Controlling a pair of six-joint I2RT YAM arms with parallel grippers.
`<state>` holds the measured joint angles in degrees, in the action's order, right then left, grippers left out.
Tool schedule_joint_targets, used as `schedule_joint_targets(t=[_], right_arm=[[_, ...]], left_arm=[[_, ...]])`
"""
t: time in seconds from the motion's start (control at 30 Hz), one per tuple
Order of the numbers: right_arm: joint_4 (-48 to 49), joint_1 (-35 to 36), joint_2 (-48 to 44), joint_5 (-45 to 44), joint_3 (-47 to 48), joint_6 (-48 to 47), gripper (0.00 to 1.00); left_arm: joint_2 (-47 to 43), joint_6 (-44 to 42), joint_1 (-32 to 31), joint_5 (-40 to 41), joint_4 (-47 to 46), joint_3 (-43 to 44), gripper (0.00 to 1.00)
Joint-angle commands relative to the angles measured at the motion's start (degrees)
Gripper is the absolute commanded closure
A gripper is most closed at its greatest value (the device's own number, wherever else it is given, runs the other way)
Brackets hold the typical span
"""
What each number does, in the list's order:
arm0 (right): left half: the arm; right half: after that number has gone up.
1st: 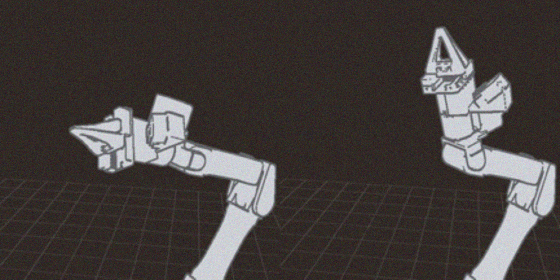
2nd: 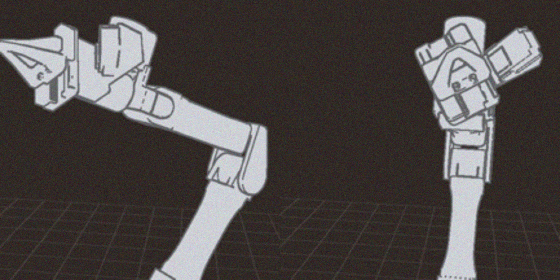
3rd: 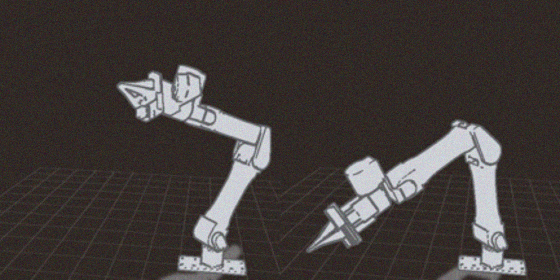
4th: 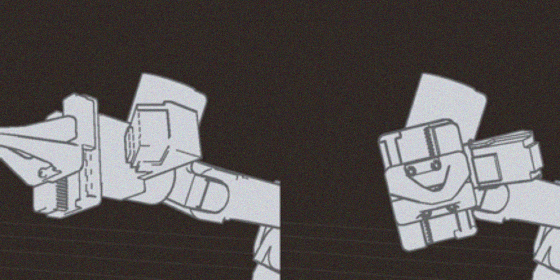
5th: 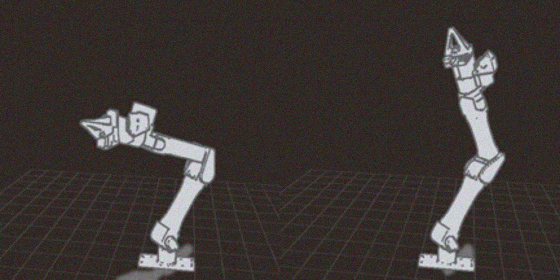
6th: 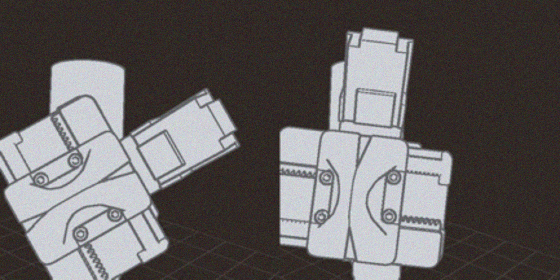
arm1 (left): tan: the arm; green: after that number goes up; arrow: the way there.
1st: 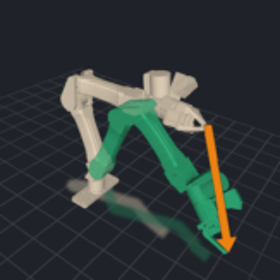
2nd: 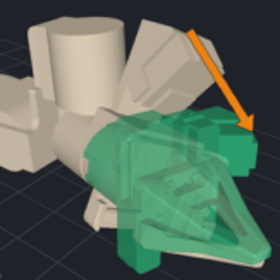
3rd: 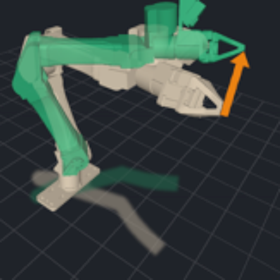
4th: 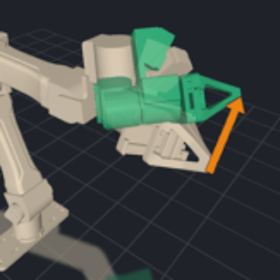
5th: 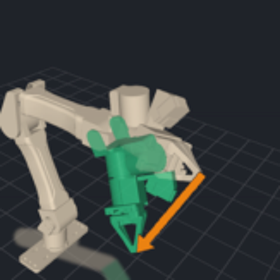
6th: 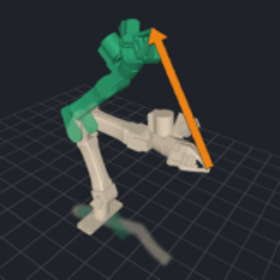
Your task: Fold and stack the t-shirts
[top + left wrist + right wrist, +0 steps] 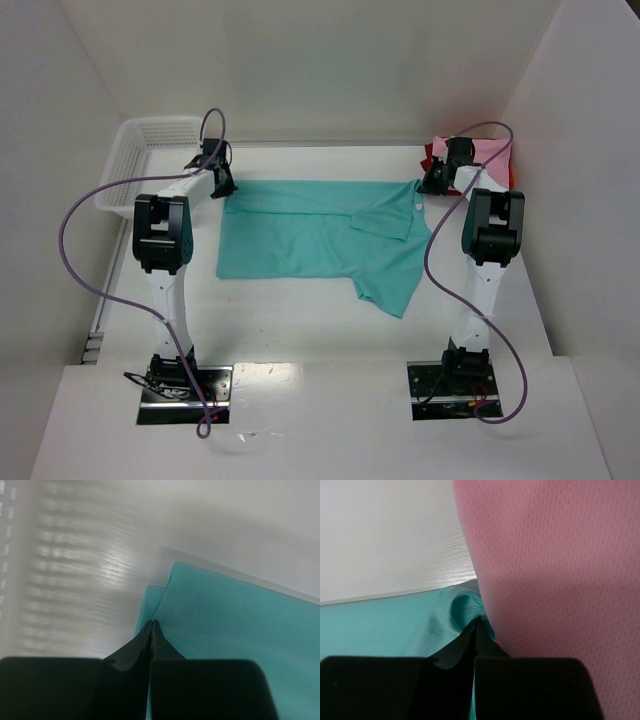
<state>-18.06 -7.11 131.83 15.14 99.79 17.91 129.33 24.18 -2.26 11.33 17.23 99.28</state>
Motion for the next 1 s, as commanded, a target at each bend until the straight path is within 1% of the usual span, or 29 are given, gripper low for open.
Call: schedule_joint_targets(t=[0.0,0.23,0.27,0.33,0.37,0.4,0.53,0.63,0.7,0.77,0.87,0.97], right_arm=[[-0.74,-0.44,-1.75,-1.42,-0.74,-0.95,1.00],[-0.74,-0.44,-1.41,-1.95,-0.21,-0.95,1.00],[-0.74,-0.44,-1.23,-1.95,-0.21,-0.95,1.00],[-0.74,-0.44,-1.22,-1.95,-0.21,-0.95,1.00],[-0.74,-0.44,-1.22,-1.90,-0.21,-0.95,0.97],[-0.74,-0.44,-1.22,-1.38,-0.16,-0.95,0.95],[-0.74,-0.44,-1.75,0.15,0.32,-0.95,0.85],[-1.08,-0.44,-2.66,1.03,0.32,-0.95,0.72],[-1.27,-0.44,-3.85,1.40,0.32,-0.95,0.67],[-1.27,-0.44,-5.79,1.95,-0.17,-0.95,0.59],[-0.66,-0.44,-9.49,2.27,-3.12,-0.95,0.55],[-0.66,-0.44,-11.71,2.65,-5.79,-0.95,0.55]], left_arm=[[-3.79,-0.54,0.42,1.67,-0.09,-1.37,1.00],[-3.82,-1.07,0.94,2.29,-0.09,-1.90,1.00],[-3.82,-1.07,0.94,2.02,0.13,-1.67,0.96],[-3.82,-1.07,0.94,1.01,0.43,-1.31,0.84],[-3.82,-1.07,0.94,0.54,0.43,-0.85,0.64],[-3.82,-1.07,0.94,0.44,0.43,-0.84,0.56],[-5.22,-1.59,0.94,-3.06,-0.27,-0.31,0.42],[-7.86,-2.12,0.94,-6.80,-0.97,-0.31,0.34],[-9.01,-2.40,0.94,-8.31,-1.50,-0.31,0.32],[-10.17,-2.65,0.94,-10.10,-1.50,-0.84,0.29],[-12.87,-3.17,0.94,-10.72,-2.12,-2.88,0.29],[-14.92,-3.18,0.94,-12.33,-2.73,-5.20,0.29]])
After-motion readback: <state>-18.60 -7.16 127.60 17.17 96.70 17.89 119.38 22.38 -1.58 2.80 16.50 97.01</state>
